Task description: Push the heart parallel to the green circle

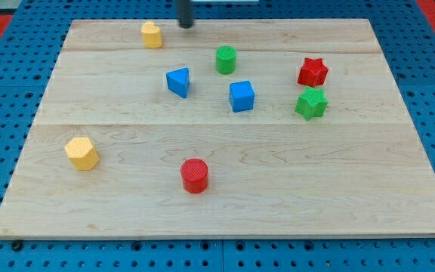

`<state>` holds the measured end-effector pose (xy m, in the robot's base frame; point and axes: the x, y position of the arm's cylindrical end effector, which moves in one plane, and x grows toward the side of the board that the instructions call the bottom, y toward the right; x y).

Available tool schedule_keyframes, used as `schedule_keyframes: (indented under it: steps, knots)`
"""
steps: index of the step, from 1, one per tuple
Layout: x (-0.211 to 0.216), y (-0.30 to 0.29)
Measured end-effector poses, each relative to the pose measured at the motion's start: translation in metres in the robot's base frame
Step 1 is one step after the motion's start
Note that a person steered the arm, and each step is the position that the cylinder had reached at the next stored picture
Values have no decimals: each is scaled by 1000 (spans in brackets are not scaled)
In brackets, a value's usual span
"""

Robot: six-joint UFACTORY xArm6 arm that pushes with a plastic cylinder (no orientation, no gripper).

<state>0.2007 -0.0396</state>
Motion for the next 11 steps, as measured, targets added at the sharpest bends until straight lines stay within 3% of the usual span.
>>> schedule_keyframes:
  steps: [1,2,3,4,6,7,10,11]
  knots:
    - [-8,-22]
    - [14,-59]
    - [-3,-124]
    - [-8,-154]
    - [45,-96]
    - [45,-5]
    - [58,118]
    - [41,112]
